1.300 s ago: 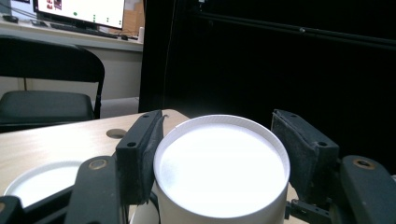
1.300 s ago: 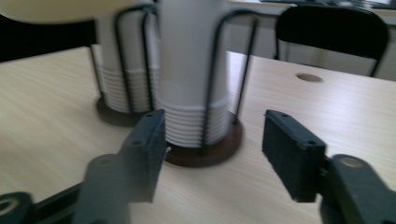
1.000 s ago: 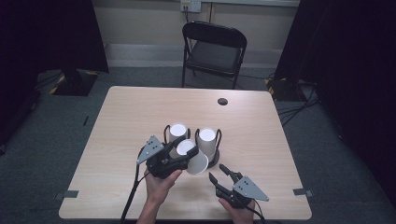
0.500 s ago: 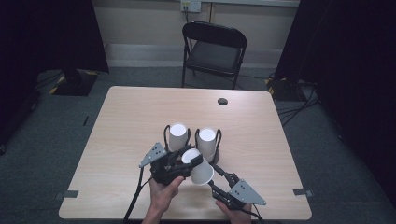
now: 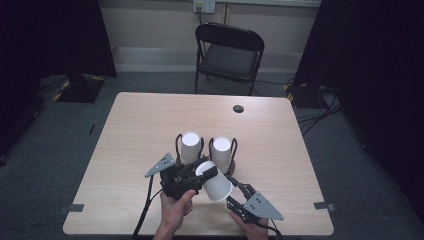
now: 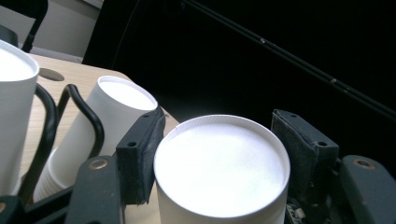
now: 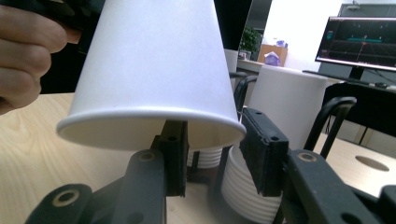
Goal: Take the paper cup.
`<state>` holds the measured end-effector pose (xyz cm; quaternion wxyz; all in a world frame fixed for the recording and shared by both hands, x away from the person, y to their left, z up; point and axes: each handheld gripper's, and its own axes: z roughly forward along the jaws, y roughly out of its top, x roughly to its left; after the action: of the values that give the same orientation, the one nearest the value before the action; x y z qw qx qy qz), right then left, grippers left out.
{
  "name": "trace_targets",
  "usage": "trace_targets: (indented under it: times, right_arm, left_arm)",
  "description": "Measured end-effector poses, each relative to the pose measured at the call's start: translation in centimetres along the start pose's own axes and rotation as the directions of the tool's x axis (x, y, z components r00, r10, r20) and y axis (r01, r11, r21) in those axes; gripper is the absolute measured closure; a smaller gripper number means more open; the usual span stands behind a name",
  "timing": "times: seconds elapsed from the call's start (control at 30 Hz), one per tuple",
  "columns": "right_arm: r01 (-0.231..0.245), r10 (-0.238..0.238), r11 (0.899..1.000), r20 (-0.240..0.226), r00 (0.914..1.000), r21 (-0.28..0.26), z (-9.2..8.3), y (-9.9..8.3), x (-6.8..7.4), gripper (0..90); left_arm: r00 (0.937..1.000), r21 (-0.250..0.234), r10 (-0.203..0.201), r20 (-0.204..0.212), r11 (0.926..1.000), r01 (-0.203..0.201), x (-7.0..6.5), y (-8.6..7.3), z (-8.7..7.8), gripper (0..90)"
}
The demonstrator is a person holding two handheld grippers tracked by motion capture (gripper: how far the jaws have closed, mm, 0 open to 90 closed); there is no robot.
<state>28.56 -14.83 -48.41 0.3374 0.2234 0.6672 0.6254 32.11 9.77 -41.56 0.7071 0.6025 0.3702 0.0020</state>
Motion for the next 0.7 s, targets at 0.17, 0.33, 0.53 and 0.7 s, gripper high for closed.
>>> trace_targets:
  times: [0.17, 0.33, 0.53, 0.7]
  right_arm:
    - [0.022, -0.022, 0.999, 0.000, 0.9998, -0.028, 0.3, 0.5, -0.1, 66.1]
    - [0.025, -0.026, 0.999, -0.006, 0.9997, -0.039, 0.5, 0.5, -0.1, 67.3]
    - [0.006, -0.006, 0.999, -0.008, 1.0000, -0.040, 0.2, 0.5, -0.5, 77.1]
    - [-0.001, 0.000, 0.999, -0.020, 0.9998, -0.036, -0.1, 0.5, -0.7, 81.7]
  left_arm:
    - [0.9995, 0.011, -0.027, 0.014, 0.9996, 0.027, 0.0, -0.3, 0.4, 36.0]
    - [0.9987, 0.026, -0.041, 0.029, 0.9989, 0.040, 0.0, -0.7, 0.8, 36.0]
    - [0.9984, 0.061, -0.034, 0.044, 0.9976, 0.032, 0.5, -0.9, 1.1, 34.4]
    - [0.9999, 0.061, -0.003, 0.017, 0.9981, 0.002, 0.5, -0.9, 0.9, 32.4]
